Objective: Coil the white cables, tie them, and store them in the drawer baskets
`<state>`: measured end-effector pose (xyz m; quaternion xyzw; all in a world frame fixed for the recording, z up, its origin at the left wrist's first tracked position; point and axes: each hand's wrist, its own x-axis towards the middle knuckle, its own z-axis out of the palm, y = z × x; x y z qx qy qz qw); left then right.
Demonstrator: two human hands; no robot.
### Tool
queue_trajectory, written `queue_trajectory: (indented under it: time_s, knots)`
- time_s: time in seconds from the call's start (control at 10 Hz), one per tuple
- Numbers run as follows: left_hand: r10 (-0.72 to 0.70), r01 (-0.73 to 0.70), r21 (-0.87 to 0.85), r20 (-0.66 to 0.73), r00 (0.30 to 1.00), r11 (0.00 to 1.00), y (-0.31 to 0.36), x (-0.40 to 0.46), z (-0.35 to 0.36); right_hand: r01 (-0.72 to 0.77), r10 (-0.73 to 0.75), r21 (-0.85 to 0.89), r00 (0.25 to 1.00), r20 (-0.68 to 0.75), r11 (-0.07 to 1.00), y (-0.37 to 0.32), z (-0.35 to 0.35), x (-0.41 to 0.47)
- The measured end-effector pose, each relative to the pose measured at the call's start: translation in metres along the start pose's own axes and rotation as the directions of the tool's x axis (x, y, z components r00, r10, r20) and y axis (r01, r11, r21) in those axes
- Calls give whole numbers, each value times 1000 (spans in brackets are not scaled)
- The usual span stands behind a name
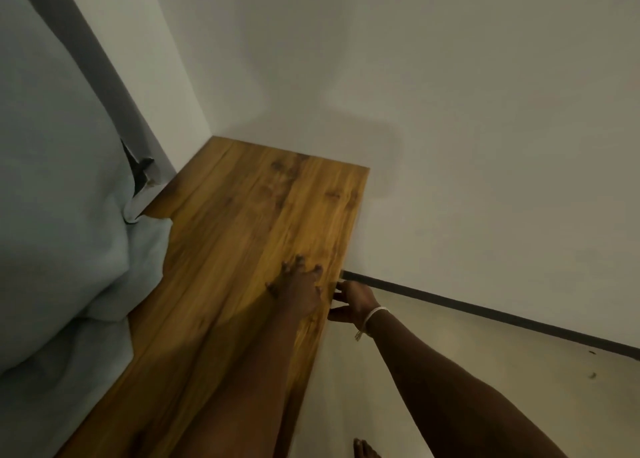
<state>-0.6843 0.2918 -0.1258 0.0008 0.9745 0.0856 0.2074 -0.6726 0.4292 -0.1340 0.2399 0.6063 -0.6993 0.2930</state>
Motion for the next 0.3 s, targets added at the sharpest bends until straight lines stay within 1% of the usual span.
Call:
queue_trajectory:
  time_s: [0.1,0.2,0.3]
  knots:
    - [5,-5,-10,-10,1000,1000,-2,-3,-2,-24,29,-140,999,35,990,-8,-1,-8]
    - [-5,4,-108,-10,1000,994,-2,-11,-11,-48,69,-331,996,52,942,-28,1,-9]
    - [-37,19,-305,-54,998,952,5,-19,-33,7,-10,-563,1000,-2,827,-56,10,-13]
